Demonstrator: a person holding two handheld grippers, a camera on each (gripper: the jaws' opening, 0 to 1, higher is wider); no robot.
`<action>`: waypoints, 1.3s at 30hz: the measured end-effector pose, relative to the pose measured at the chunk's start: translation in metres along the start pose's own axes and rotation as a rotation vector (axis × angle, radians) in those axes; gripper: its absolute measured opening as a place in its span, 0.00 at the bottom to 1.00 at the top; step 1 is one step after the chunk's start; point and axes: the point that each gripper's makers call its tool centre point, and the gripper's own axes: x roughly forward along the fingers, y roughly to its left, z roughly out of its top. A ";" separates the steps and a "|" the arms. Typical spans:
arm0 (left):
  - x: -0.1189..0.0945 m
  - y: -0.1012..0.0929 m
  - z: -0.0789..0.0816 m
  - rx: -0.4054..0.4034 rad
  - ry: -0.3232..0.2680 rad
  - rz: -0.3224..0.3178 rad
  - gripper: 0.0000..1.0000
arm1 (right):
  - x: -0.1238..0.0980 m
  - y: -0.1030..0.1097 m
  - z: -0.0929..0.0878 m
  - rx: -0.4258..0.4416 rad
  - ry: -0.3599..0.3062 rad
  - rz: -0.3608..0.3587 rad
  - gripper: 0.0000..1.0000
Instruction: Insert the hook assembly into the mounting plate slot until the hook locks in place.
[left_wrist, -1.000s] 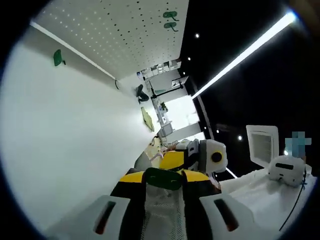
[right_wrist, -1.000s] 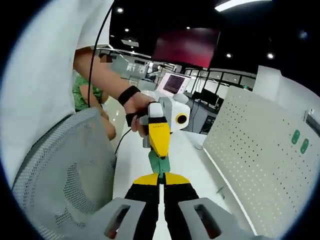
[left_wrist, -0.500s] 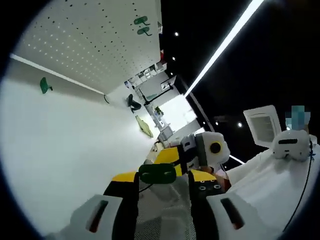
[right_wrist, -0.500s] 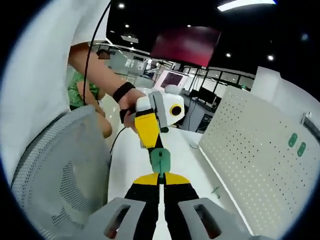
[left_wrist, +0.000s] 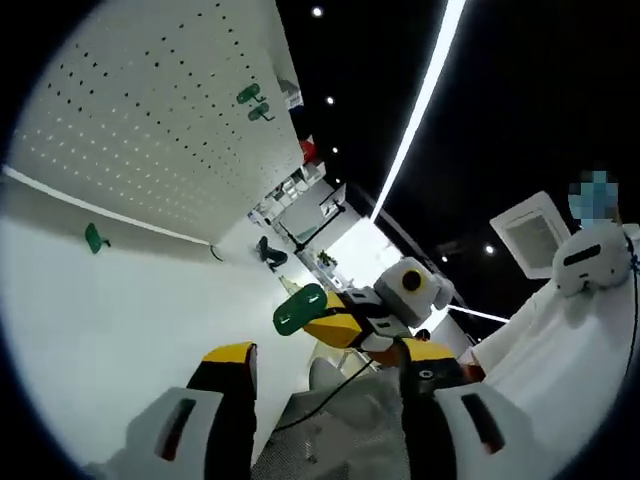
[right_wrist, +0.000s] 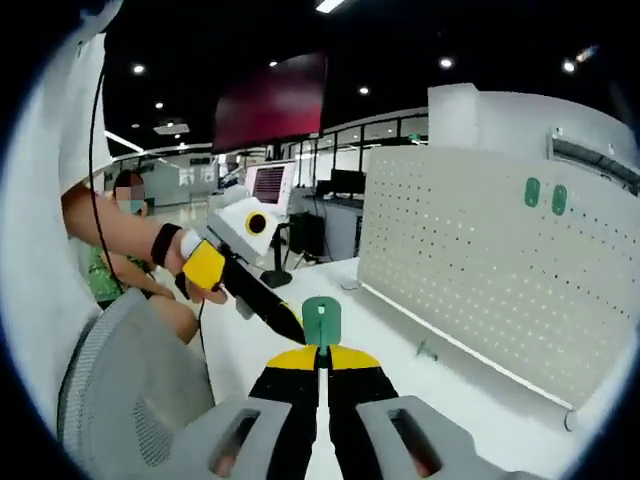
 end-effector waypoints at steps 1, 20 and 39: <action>0.001 -0.001 0.000 0.005 0.001 0.002 0.60 | -0.001 -0.002 0.001 -0.008 0.002 -0.005 0.00; 0.009 0.004 -0.005 0.360 0.003 0.208 0.72 | 0.001 -0.034 0.016 0.056 -0.018 -0.192 0.01; -0.002 -0.008 0.011 0.475 -0.091 0.318 0.78 | 0.003 -0.073 0.044 0.132 -0.060 -0.354 0.01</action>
